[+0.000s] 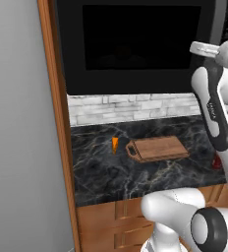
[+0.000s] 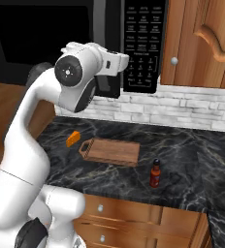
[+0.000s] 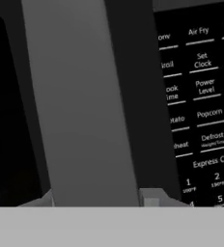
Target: Retrieve the reheated potato from the microwave, then place the potato, cheese, and condiment on the cutting board.
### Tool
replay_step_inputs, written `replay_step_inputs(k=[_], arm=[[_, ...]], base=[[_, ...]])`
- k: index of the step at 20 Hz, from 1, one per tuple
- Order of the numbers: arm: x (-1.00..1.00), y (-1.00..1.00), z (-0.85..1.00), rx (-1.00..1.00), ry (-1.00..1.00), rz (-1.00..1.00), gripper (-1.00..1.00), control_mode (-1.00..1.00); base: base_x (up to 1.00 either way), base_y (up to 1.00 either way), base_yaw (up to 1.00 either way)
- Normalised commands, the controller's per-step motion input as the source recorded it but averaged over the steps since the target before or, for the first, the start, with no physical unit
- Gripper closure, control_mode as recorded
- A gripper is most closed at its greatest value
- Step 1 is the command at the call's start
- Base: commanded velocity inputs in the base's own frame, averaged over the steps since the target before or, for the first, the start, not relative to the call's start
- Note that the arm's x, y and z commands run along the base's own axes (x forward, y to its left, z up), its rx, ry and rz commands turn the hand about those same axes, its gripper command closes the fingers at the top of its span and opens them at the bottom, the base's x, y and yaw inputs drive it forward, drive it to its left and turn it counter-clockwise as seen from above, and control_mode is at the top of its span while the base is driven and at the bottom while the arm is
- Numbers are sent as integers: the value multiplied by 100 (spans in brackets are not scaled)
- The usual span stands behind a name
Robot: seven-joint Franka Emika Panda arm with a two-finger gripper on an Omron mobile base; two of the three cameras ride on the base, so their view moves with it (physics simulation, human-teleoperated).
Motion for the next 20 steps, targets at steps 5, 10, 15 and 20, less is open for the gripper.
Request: replay_step_inputs(k=[5,10,15,20], arm=[[-100,7,21,-1,0,0,100,-100],[-100,28,10,-4,5,0,100,-100],[-100,40,1,-5,8,0,100,-100],[-90,42,0,-7,10,0,100,-100]], base=[[0,0,0],[0,0,0],[0,0,0],[0,0,0]])
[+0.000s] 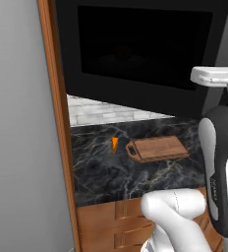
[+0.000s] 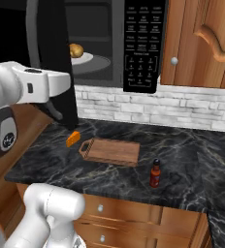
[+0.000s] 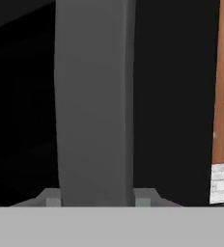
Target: Retrieve the reheated potato from the microwave, then place the potato, cheese, and condiment on the cutting board.
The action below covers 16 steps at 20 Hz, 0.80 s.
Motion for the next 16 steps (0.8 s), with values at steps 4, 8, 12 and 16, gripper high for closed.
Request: replay_step_inputs(k=[4,8,12,16], arm=[[-13,32,0,-7,18,0,-100,-100],[-50,-38,0,0,5,0,-100,-100],[-100,-79,0,1,0,0,-100,-100],[-100,-86,9,11,0,0,-100,-100]], base=[[0,0,0],[0,0,0],[0,0,0],[0,0,0]])
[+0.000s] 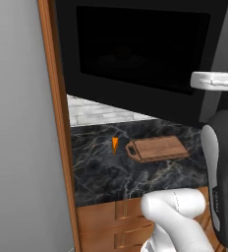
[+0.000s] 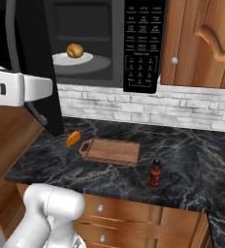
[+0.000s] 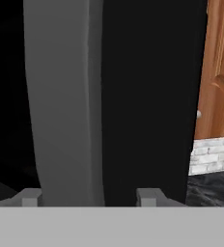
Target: Retrieve the reheated potato from the microwave, then place the potato, cheese, and condiment on the cutting board.
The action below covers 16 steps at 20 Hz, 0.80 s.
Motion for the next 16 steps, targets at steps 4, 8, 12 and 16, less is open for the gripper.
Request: replay_step_inputs(k=[4,8,12,16], arm=[[-100,-100,18,17,0,0,-100,-100],[-99,-68,25,18,1,0,-100,-100],[-99,-2,26,0,0,-20,-100,-100],[-56,30,18,-1,5,-9,-100,-100]], base=[[0,0,0],[0,0,0],[0,0,0],[0,0,0]])
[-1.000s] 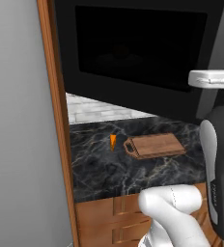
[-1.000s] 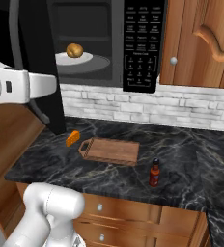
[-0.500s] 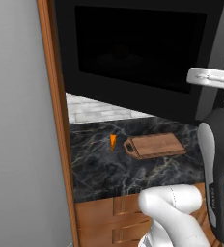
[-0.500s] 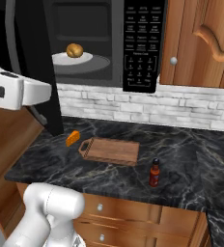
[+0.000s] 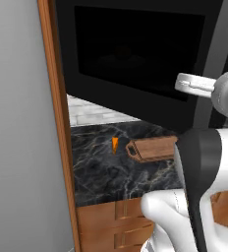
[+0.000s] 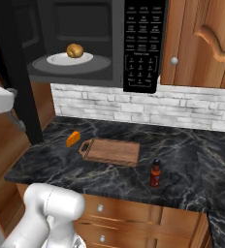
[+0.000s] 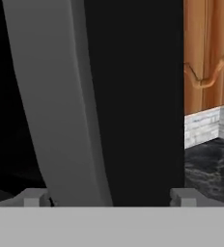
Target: Retrieve the reheated potato from the microwave, then place the potato, cheese, and condiment on the cutting board.
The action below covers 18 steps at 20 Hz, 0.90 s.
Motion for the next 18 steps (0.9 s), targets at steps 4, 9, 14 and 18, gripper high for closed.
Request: replay_step_inputs(k=[4,9,14,18], arm=[[-7,35,4,0,9,1,-100,-100],[-13,36,4,0,5,20,-100,-100],[-83,5,21,-3,-5,15,-100,-100],[-100,-63,21,-1,-6,3,-100,-100]], base=[[0,0,0],[0,0,0],[0,0,0],[0,0,0]])
